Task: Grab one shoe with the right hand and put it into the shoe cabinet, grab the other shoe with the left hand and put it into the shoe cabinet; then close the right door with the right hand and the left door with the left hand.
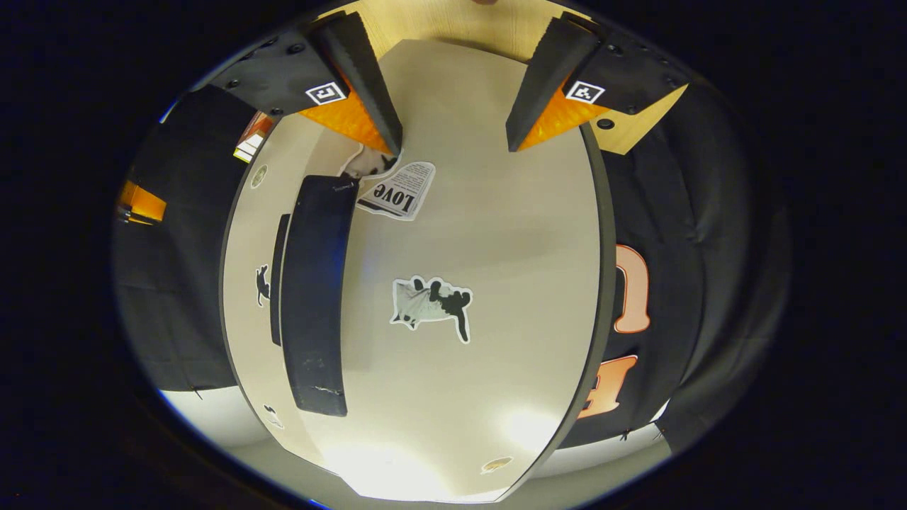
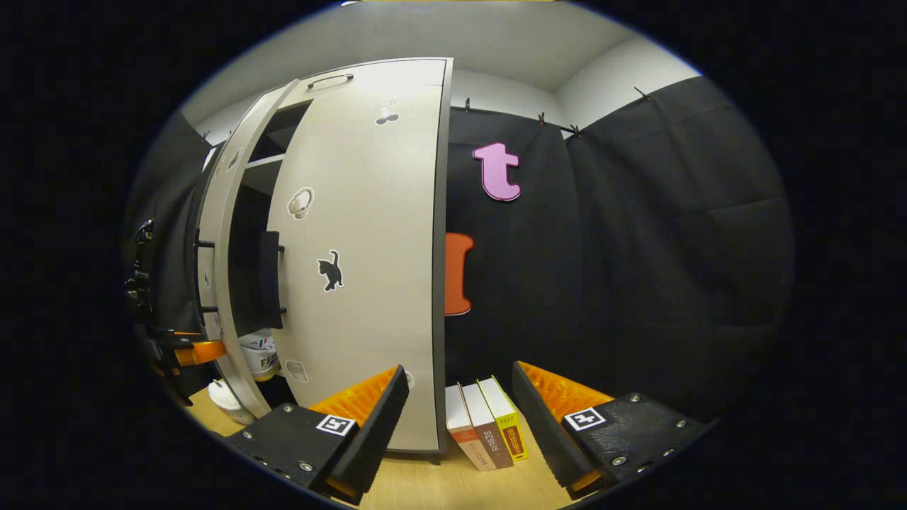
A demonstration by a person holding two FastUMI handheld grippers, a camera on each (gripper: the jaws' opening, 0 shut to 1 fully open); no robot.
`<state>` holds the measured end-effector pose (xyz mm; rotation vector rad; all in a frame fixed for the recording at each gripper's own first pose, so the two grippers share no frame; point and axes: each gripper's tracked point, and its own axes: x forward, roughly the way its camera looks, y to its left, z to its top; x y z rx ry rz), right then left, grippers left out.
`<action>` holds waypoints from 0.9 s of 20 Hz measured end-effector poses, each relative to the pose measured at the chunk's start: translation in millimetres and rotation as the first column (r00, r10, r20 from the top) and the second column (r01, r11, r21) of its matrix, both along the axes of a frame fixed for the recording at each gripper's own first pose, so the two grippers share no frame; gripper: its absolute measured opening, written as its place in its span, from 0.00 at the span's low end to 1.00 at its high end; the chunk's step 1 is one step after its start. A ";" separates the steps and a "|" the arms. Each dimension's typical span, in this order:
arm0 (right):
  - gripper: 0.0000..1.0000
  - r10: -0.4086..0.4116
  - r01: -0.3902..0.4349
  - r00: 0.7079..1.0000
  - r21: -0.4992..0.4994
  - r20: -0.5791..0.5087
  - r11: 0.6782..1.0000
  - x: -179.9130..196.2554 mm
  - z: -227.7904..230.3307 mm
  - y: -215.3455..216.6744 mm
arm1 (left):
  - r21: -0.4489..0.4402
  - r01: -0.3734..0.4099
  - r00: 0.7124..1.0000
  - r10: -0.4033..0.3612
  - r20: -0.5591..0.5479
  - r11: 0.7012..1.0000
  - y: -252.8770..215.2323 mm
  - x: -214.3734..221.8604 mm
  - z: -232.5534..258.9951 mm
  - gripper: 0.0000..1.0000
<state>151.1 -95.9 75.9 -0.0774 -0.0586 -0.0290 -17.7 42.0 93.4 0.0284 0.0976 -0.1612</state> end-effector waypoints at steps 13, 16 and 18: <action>0.91 0.074 -0.074 0.997 0.001 -0.038 0.997 19.0 -13.6 5.2 | 0.016 -0.097 0.995 0.096 0.019 0.995 -3.2 14.1 -1.3 0.96; 0.92 0.093 -0.093 0.995 0.003 -0.048 0.996 21.4 -13.3 10.6 | 0.034 -0.117 0.993 0.117 0.013 0.993 -1.0 14.1 -0.6 0.99; 0.92 0.109 -0.110 0.993 -0.006 -0.046 0.994 21.0 -9.1 16.1 | 0.028 -0.110 0.994 0.110 0.004 0.994 -1.5 9.7 3.3 0.97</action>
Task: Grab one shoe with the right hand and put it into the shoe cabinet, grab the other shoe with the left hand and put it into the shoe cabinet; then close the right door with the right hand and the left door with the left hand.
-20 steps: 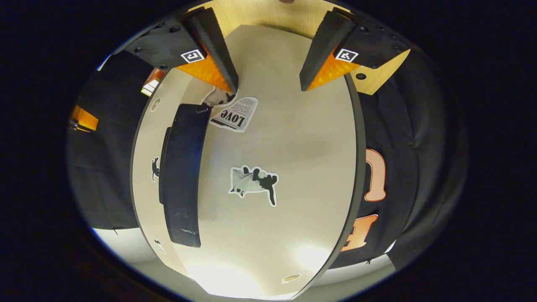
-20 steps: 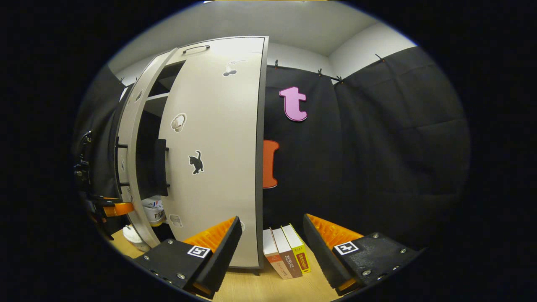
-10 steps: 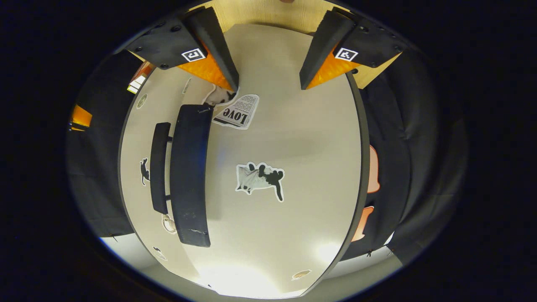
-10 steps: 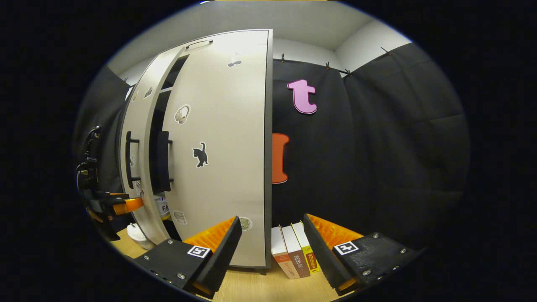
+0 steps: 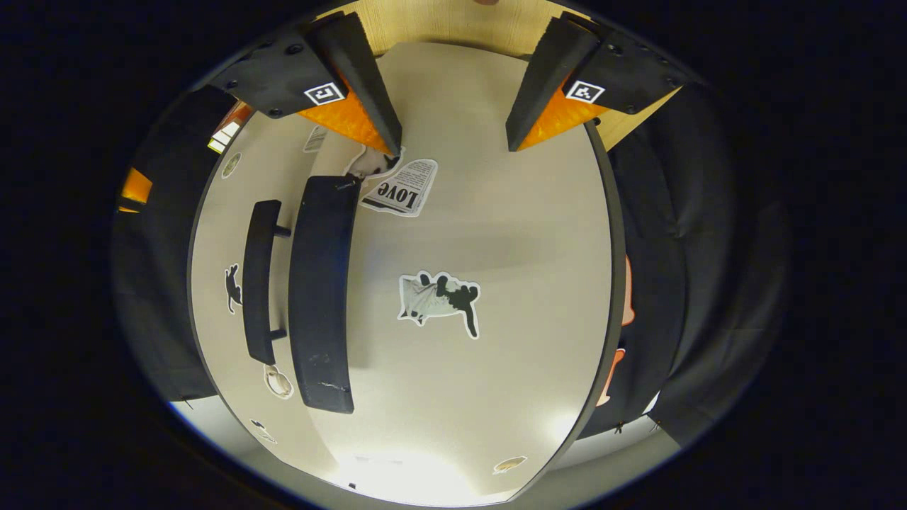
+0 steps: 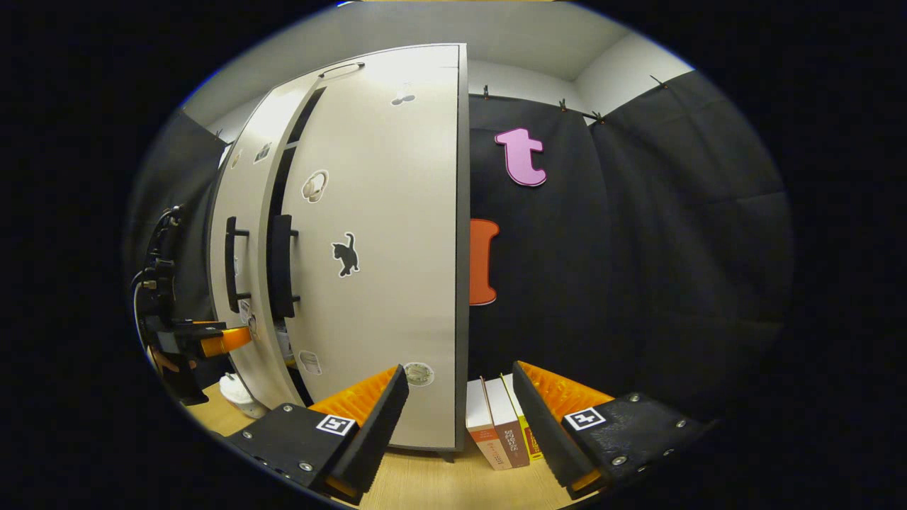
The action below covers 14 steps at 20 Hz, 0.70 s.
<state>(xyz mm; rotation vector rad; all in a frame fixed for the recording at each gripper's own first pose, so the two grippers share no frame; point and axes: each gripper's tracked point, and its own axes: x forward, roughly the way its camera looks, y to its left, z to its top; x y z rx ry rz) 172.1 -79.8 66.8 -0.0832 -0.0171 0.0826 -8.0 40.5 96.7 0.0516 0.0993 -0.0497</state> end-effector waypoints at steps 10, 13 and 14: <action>0.92 0.015 -0.015 1.000 -0.007 0.008 1.000 -12.8 34.0 14.3 | -0.022 0.010 0.997 -0.008 0.078 1.000 22.5 -52.3 66.2 0.97; 0.92 0.004 -0.004 1.000 -0.009 0.019 1.000 -23.2 48.8 17.7 | -0.023 0.006 0.990 -0.002 0.141 1.000 33.0 -67.3 95.8 0.99; 0.92 0.000 0.001 1.000 -0.009 0.026 1.000 -26.9 55.5 19.0 | -0.026 0.003 0.987 0.001 0.160 1.000 35.7 -70.8 103.7 0.99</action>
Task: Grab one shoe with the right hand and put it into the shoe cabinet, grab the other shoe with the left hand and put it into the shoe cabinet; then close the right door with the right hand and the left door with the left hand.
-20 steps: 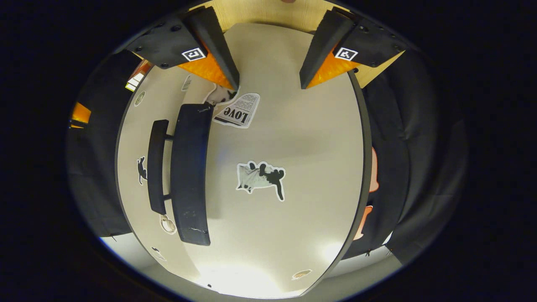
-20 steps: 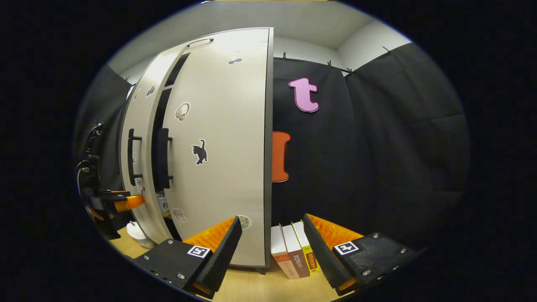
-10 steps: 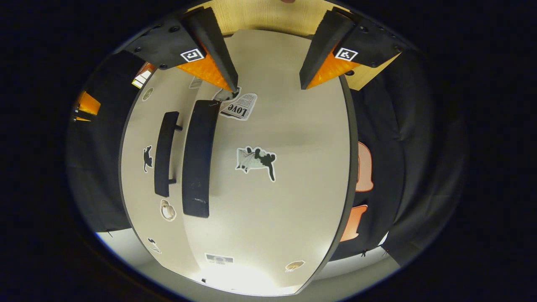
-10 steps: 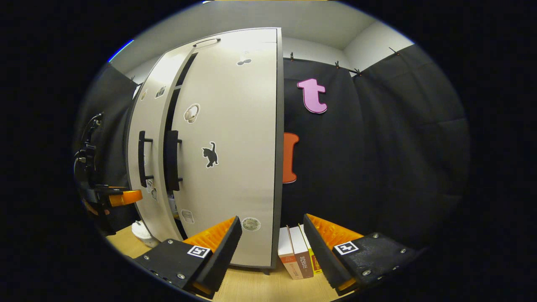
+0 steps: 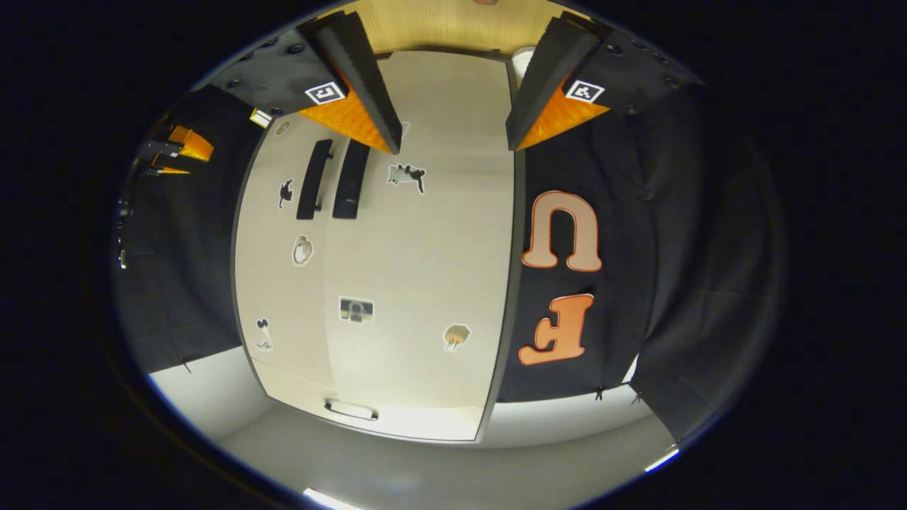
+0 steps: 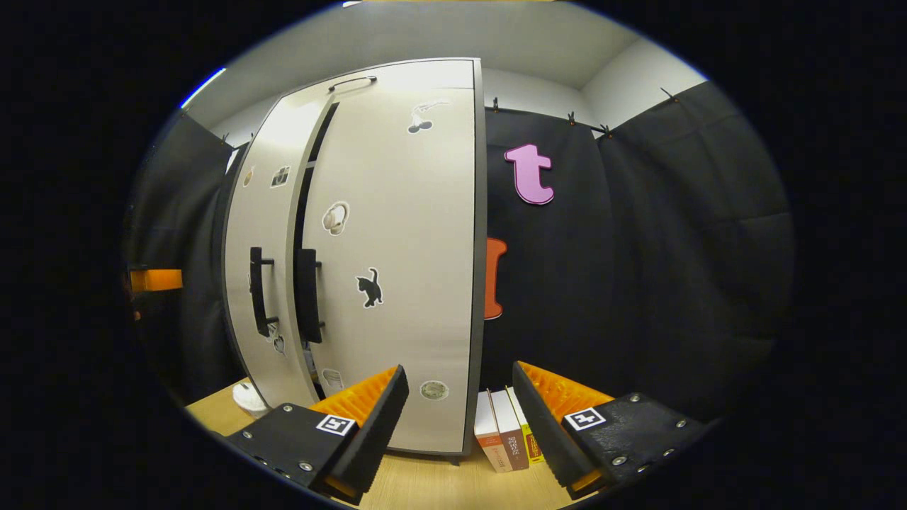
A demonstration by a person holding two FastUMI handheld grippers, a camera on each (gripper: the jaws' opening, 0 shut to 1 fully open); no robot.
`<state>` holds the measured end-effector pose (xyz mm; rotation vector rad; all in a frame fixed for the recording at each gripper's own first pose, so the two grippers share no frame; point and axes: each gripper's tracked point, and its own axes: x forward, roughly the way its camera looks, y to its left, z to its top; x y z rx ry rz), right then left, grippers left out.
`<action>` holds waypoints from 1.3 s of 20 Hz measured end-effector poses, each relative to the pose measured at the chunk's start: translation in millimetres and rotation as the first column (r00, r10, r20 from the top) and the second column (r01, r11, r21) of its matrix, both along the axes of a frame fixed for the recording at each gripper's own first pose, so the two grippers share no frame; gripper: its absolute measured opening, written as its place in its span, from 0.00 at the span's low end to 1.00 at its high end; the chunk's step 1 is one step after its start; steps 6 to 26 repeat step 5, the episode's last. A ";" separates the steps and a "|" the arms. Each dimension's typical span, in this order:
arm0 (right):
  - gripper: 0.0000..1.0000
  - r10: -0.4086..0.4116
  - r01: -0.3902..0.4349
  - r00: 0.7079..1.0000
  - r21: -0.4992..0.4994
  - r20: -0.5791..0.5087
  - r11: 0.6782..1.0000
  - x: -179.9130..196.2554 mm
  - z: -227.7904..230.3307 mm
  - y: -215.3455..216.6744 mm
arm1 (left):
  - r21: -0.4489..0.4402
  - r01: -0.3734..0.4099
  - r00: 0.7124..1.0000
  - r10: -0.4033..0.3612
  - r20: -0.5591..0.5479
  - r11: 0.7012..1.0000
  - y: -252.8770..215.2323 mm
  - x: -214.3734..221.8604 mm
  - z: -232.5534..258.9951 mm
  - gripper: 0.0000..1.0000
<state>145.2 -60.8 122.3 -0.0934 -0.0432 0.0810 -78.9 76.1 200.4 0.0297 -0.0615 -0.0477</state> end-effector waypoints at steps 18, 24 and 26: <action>0.92 -0.029 0.028 0.998 0.006 0.051 1.000 -23.9 36.4 4.2 | 0.002 -0.014 0.996 0.014 0.083 1.000 20.7 -21.1 35.7 0.94; 0.92 -0.029 0.028 0.998 0.006 0.051 1.000 -23.9 36.4 4.2 | 0.002 -0.014 0.996 0.014 0.083 1.000 20.7 -21.1 35.7 0.94; 0.92 -0.029 0.028 0.998 0.006 0.051 1.000 -23.9 36.4 4.2 | 0.002 -0.014 0.996 0.014 0.083 1.000 20.7 -21.1 35.7 0.94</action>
